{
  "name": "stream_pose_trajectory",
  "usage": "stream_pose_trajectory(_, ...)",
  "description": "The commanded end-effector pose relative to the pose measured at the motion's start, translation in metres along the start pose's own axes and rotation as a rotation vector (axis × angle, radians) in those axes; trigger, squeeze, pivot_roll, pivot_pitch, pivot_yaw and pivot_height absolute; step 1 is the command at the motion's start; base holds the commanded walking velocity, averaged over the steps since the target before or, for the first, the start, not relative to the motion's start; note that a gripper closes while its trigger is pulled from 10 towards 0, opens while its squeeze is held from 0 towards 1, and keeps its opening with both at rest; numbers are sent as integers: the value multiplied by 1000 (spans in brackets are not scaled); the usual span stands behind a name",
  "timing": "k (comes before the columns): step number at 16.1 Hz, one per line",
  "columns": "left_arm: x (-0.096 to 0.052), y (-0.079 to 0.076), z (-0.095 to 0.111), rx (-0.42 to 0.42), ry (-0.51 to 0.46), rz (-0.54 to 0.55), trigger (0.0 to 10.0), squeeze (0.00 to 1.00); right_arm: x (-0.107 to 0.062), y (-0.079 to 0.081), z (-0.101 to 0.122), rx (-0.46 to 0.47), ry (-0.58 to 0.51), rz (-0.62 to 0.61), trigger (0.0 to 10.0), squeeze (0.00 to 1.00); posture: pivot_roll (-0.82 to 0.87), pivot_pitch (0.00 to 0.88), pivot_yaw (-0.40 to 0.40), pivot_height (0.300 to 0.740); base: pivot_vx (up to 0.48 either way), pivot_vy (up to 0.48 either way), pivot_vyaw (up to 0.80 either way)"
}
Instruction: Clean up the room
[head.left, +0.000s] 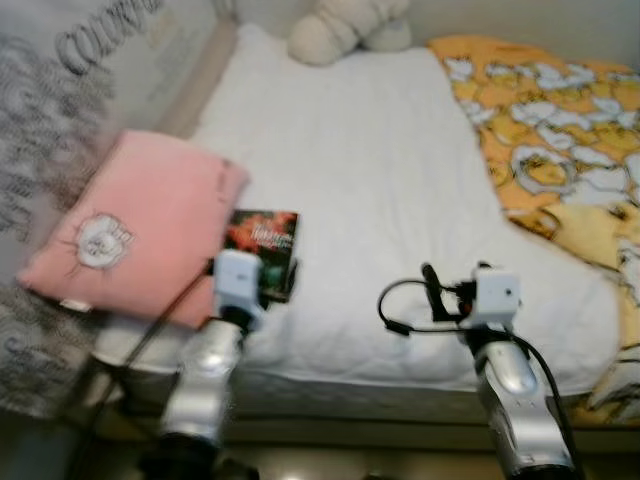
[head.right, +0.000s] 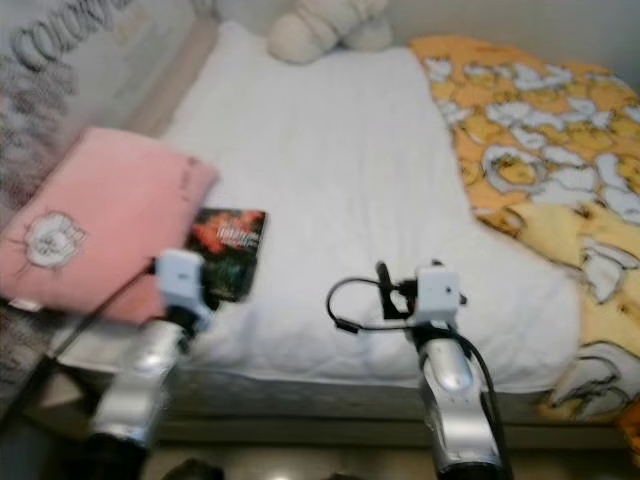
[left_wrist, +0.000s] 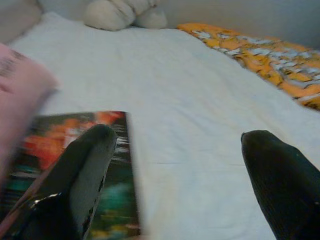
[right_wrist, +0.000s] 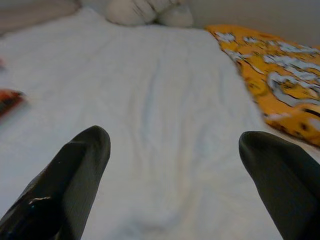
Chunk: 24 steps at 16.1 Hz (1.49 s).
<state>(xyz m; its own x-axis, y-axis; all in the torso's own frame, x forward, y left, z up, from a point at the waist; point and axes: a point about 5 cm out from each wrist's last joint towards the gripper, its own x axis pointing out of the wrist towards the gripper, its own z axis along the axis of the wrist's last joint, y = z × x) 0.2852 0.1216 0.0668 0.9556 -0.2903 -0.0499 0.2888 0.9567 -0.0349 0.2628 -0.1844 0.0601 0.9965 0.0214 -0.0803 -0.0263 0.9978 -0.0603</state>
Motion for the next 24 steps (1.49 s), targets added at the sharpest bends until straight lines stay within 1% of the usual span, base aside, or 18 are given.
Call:
stream_pose_trajectory(1, -7, 20, -5, -31, 25, 96, 10000, 0, -6, 0, -2, 13, -6, 3, 10000, 0, 48, 0, -54, 740, 0, -461, 0)
stream_pose_trajectory(2, -10, 22, -4, -42, 11, 106, 10000, 0, -9, 1, -4, 21, -3, 9, 10000, 0, 51, 0, -52, 740, 0, -454, 0)
stream_pose_trajectory(3, -11, 22, -1, -35, -4, 98, 10000, 0, -10, 1, -5, 23, 0, 9, 10000, 0, 56, 0, -50, 740, 0, -446, 0)
stream_pose_trajectory(5, -8, 19, 6, -16, -35, 85, 10000, 0, -11, 3, -7, 30, 4, 10, 10000, 0, 61, 0, -47, 740, 0, -442, 0)
stream_pose_trajectory(6, -7, 19, 7, -6, -38, 81, 10000, 0, -11, 3, -7, 32, 4, 10, 10000, 0, 61, 0, -46, 740, 0, -442, 0)
stream_pose_trajectory(21, -7, 19, 7, -6, -38, 81, 10000, 0, -11, 3, -7, 32, 4, 10, 10000, 0, 61, 0, -46, 740, 0, -442, 0)
stream_pose_trajectory(22, 4, 16, 8, 25, -30, 58, 10000, 0, -10, 3, -10, 46, 10, 0, 10000, 0, 20, 0, -25, 740, 0, 0, -775)
stream_pose_trajectory(24, 21, 12, 8, 56, 0, 29, 10000, 0, -8, 3, -12, 62, 17, -5, 10000, 0, 12, 0, -28, 740, 0, 0, -775)
